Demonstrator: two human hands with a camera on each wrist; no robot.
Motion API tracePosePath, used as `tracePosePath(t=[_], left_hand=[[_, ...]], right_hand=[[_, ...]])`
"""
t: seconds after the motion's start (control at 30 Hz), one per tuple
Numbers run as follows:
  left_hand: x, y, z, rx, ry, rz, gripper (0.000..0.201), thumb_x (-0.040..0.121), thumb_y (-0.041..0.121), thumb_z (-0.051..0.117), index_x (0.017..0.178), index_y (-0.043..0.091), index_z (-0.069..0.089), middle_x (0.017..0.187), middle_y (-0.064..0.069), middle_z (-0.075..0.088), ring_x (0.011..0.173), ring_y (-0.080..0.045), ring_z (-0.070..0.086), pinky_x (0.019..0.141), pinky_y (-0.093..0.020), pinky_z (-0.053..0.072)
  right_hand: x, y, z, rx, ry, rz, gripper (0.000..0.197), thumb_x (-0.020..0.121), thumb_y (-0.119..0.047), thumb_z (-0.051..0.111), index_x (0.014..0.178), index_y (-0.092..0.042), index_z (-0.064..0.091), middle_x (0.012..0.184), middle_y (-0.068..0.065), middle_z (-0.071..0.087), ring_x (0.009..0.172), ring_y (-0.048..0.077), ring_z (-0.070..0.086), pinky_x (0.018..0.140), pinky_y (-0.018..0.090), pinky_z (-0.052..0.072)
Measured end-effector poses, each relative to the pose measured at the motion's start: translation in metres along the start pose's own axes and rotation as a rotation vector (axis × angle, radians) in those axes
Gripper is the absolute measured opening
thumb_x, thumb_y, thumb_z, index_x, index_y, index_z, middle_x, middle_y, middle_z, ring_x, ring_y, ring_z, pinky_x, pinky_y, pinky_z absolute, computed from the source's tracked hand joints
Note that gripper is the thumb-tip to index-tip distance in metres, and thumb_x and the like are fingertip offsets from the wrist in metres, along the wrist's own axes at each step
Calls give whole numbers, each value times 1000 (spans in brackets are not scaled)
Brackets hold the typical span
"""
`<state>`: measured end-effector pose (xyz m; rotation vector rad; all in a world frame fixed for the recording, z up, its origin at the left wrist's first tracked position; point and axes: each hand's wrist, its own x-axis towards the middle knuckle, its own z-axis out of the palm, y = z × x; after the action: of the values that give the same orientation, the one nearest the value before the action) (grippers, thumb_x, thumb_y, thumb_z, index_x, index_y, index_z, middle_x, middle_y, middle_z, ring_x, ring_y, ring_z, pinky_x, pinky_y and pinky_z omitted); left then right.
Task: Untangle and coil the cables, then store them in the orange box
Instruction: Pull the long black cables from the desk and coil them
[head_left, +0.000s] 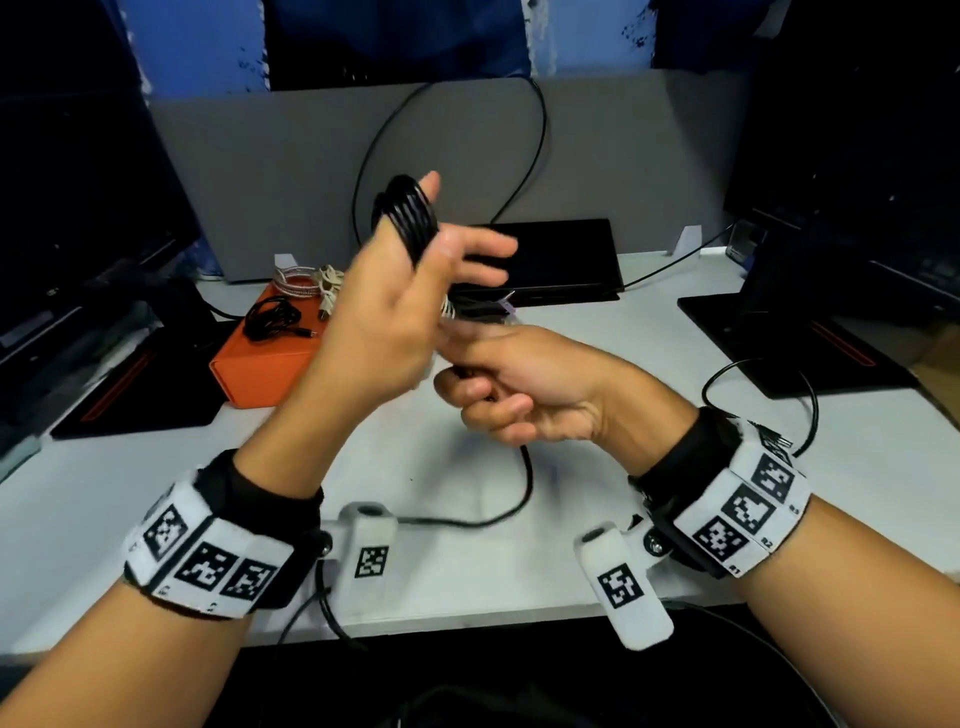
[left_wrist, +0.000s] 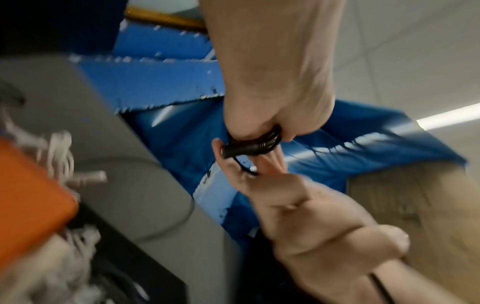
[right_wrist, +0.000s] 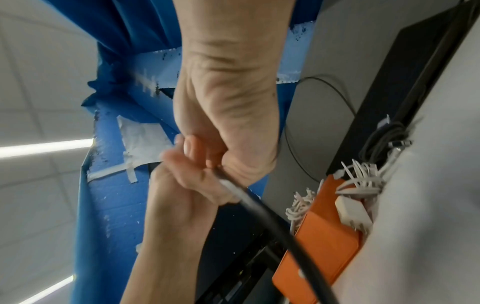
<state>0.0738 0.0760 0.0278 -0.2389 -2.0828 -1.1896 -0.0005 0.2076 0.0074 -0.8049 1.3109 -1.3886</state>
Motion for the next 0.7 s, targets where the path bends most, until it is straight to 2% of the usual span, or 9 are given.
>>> tracePosePath(t=[0.07, 0.13, 0.23, 0.3, 0.4, 0.5, 0.57, 0.63, 0.7], left_hand=[[1, -9, -3, 518, -143, -44, 44, 110, 27, 38, 151, 10, 33, 108, 6, 73, 96, -15, 70, 80, -29, 50], [3, -12, -11, 759, -301, -209, 24, 109, 33, 40, 116, 12, 50, 85, 2, 68, 85, -25, 65, 73, -39, 45], [4, -10, -22, 472, -521, -355, 35, 110, 32, 40, 95, 6, 56, 67, 1, 70, 69, -19, 67, 76, -45, 54], [3, -6, -31, 191, -603, -374, 41, 111, 28, 39, 89, -1, 59, 63, -3, 68, 59, -27, 59, 67, -38, 47], [3, -1, -41, 41, -700, -334, 64, 107, 48, 39, 74, -3, 60, 54, -19, 55, 54, -40, 49, 59, -44, 44], [2, 2, -45, -51, -792, -307, 72, 106, 52, 40, 51, 7, 54, 39, -12, 37, 61, -60, 42, 72, -48, 53], [3, 5, -47, -92, -796, -328, 64, 104, 48, 44, 53, 13, 62, 39, -5, 37, 60, -59, 39, 72, -39, 53], [3, 5, -46, -126, -756, -347, 54, 102, 48, 53, 75, 7, 74, 41, -4, 38, 62, -61, 38, 68, -34, 52], [4, 2, -39, -216, -655, -356, 45, 104, 42, 54, 85, 4, 70, 41, -3, 35, 54, -56, 36, 63, -30, 49]], right_hand=[[-4, -2, -3, -203, 35, 0, 25, 112, -24, 39, 88, -21, 49, 64, -3, 31, 37, 3, 23, 36, 15, 18], [-10, -10, -7, -445, 108, -47, 30, 110, -18, 45, 80, -14, 46, 60, -5, 32, 41, 8, 22, 40, 19, 17], [-23, -25, -12, -690, 169, -123, 25, 104, -15, 56, 88, 1, 66, 57, -5, 34, 48, 13, 23, 44, 22, 21], [-31, -33, -12, -732, 173, -166, 23, 102, -18, 62, 93, -2, 75, 56, -5, 36, 50, 15, 25, 44, 22, 23], [-38, -40, -10, -724, 201, -249, 30, 96, -22, 71, 90, 7, 67, 53, -9, 41, 52, 16, 32, 43, 25, 35], [-44, -44, -6, -764, 178, -289, 30, 93, -22, 74, 86, 6, 64, 51, -12, 46, 55, 20, 36, 46, 30, 43], [-50, -49, -8, -807, 192, -320, 25, 91, -22, 76, 85, -1, 65, 52, -9, 47, 55, 19, 38, 46, 30, 44], [-58, -57, -18, -832, 306, -387, 25, 89, -24, 78, 82, -10, 59, 50, -10, 44, 48, 14, 36, 44, 28, 40], [-63, -63, -32, -835, 440, -458, 28, 88, -27, 80, 82, -17, 55, 51, -5, 43, 48, 15, 31, 45, 26, 33]])
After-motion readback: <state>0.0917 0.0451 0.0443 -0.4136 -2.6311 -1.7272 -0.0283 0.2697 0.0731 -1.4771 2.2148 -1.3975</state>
